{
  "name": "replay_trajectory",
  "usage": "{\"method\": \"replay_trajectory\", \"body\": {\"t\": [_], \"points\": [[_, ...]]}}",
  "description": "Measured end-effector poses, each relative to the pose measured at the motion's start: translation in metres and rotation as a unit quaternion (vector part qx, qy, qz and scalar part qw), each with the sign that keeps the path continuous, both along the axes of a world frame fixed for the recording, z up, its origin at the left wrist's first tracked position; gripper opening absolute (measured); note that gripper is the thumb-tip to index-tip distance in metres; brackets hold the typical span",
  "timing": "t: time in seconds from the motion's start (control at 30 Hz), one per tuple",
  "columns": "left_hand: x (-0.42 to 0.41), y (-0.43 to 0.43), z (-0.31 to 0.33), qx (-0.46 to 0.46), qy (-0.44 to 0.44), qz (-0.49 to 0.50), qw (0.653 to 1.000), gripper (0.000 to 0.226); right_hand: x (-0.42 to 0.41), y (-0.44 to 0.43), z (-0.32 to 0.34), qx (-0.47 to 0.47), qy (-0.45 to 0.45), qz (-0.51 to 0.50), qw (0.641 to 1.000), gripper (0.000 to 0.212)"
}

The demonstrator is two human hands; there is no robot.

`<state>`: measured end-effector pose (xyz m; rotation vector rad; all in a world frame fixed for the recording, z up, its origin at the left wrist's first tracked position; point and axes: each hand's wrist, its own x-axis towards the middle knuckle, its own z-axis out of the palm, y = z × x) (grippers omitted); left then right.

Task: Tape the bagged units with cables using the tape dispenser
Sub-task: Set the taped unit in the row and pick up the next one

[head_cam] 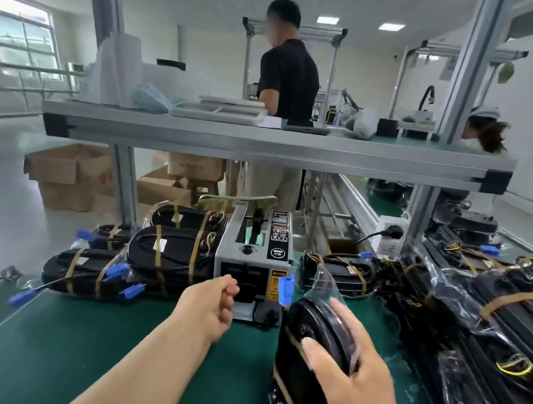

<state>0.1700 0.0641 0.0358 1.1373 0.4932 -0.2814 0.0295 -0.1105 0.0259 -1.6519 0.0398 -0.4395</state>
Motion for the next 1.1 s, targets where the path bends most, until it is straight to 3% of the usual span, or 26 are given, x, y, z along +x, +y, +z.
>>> {"method": "replay_trajectory", "body": {"t": [0.4, 0.47, 0.6, 0.67, 0.77, 0.9, 1.1], "points": [[0.024, -0.022, -0.006, 0.011, 0.065, 0.039, 0.997, 0.016, 0.015, -0.001, -0.003, -0.023, 0.016, 0.005, 1.0, 0.055], [0.029, -0.027, -0.007, -0.001, 0.067, 0.065, 0.996, 0.006, 0.014, 0.001, -0.004, -0.037, 0.017, 0.008, 0.999, 0.056], [0.03, -0.034, -0.01, -0.014, 0.059, 0.143, 0.988, 0.009, 0.012, 0.004, -0.004, -0.042, 0.02, 0.015, 0.999, 0.057], [0.021, -0.034, -0.008, -0.029, 0.032, 0.158, 0.987, 0.014, 0.011, 0.004, -0.003, -0.041, 0.026, 0.026, 0.998, 0.057], [-0.004, -0.024, -0.001, -0.023, -0.053, 0.1, 0.993, 0.023, 0.01, 0.0, -0.001, -0.039, 0.031, 0.038, 0.998, 0.058], [-0.045, 0.002, 0.018, -0.051, -0.181, 0.002, 0.982, 0.021, 0.009, -0.001, 0.001, -0.052, 0.031, 0.038, 0.997, 0.058], [-0.097, 0.013, 0.049, -0.002, -0.278, -0.096, 0.956, 0.014, 0.006, 0.005, 0.0, -0.067, 0.029, 0.046, 0.996, 0.06]]}}
